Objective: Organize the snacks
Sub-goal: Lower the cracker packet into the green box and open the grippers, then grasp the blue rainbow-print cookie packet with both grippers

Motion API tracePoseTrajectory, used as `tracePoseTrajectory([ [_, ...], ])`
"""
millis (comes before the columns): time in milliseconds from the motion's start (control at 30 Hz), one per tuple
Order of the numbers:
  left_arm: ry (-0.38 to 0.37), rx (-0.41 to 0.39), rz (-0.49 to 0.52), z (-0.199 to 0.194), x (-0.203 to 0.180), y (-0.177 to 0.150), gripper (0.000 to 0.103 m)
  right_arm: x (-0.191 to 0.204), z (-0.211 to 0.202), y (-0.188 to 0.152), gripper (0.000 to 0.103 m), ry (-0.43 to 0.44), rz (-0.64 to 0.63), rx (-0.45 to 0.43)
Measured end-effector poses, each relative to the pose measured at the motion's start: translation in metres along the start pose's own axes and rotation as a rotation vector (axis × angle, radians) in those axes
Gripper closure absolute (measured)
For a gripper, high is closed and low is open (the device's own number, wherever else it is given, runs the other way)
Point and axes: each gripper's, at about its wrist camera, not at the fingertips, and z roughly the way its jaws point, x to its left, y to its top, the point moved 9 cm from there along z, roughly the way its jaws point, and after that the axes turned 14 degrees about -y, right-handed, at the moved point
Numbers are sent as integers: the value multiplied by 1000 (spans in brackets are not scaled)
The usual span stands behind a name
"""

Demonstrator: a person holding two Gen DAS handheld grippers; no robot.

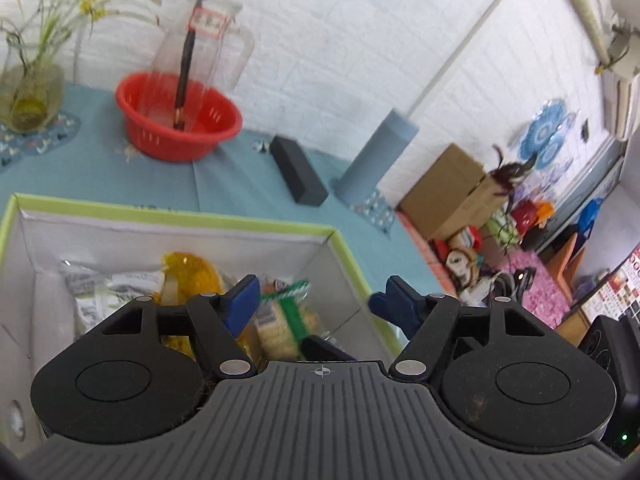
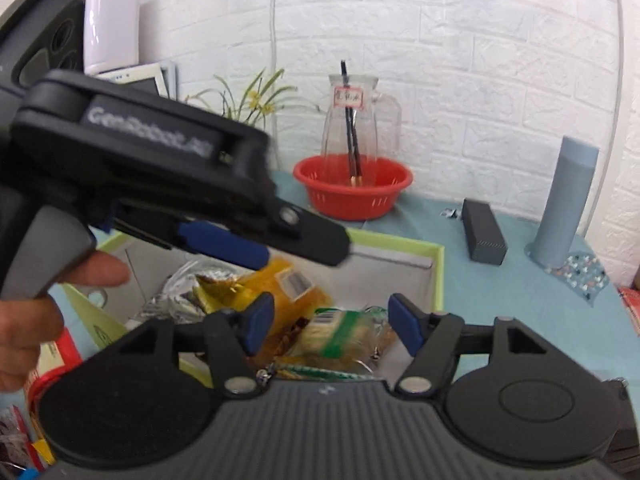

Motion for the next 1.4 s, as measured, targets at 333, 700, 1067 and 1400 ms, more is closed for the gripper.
tracePoseTrajectory([
  [333, -41, -93, 153, -119, -73, -52, 32, 23, -140, -7, 9, 42, -21, -187],
  [700, 78, -6, -77, -201, -37, -219, 33, 130, -186, -137, 9, 275, -64, 88],
  [1067, 62, 144, -106, -165, -24, -251, 38, 174, -205, -179, 9, 294, -97, 167],
  [1400, 29, 169, -106, -147, -38, -254, 40, 140, -204, -175, 1, 283, 7, 211],
])
